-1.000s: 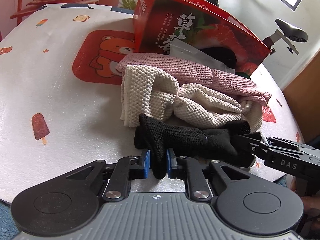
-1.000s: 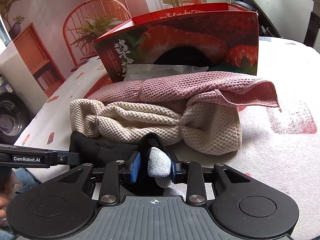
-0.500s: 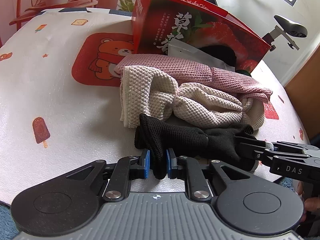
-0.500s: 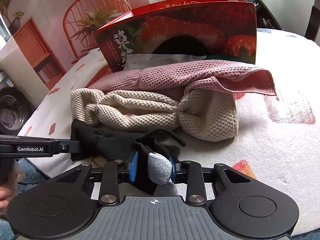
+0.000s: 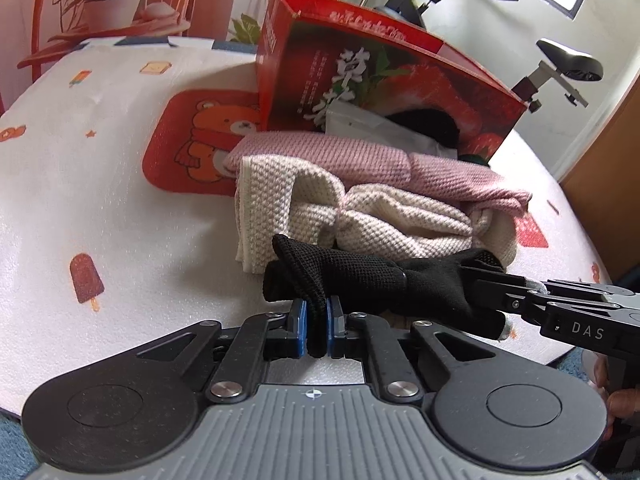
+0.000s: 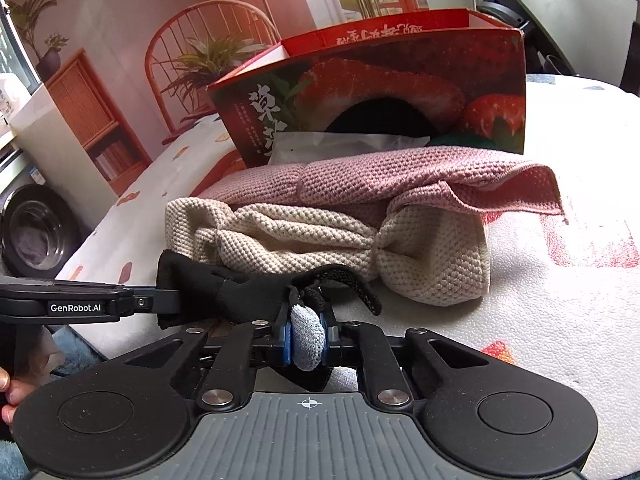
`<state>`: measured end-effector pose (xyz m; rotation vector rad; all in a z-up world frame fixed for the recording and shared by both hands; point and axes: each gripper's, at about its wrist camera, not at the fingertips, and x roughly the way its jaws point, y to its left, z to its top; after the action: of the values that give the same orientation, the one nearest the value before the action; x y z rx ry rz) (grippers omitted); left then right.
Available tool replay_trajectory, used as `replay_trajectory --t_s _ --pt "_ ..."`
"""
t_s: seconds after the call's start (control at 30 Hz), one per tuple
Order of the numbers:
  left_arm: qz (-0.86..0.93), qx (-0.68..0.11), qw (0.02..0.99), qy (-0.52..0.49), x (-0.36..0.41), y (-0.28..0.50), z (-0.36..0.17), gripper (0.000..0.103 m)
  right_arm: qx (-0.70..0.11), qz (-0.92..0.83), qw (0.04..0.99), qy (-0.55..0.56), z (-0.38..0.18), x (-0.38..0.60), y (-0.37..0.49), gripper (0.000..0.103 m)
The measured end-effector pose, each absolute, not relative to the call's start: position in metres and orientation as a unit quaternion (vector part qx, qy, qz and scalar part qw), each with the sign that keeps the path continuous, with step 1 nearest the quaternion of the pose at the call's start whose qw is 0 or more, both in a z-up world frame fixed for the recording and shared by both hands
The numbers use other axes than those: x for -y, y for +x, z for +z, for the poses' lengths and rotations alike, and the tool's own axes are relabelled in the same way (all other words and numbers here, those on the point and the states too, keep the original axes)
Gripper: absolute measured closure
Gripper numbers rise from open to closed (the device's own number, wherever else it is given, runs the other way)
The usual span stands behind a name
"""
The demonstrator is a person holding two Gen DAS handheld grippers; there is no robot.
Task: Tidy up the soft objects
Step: 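Lift the black glove with both tools toward the red box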
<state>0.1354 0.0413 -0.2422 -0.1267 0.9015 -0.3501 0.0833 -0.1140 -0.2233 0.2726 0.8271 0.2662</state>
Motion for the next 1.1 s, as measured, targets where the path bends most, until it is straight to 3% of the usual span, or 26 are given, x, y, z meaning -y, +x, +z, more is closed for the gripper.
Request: replay_trajectory --t_s 0.47,0.83,1.1 --pt "-0.197 -0.309 0.93 -0.042 -0.027 0.137 -0.171 0.093 -0.298 0.134 0.94 0.101 -0.158 0.127 0.099 0.091" --pt "-0.194 -0.257 0.945 -0.061 -0.001 0.197 -0.118 0.093 -0.237 0.125 0.961 0.072 -0.094 0.147 0.165 0.091" --pt "-0.184 -0.253 0.948 -0.054 0.018 0.26 -0.107 0.093 -0.234 0.115 0.965 0.043 -0.081 0.163 0.241 0.092"
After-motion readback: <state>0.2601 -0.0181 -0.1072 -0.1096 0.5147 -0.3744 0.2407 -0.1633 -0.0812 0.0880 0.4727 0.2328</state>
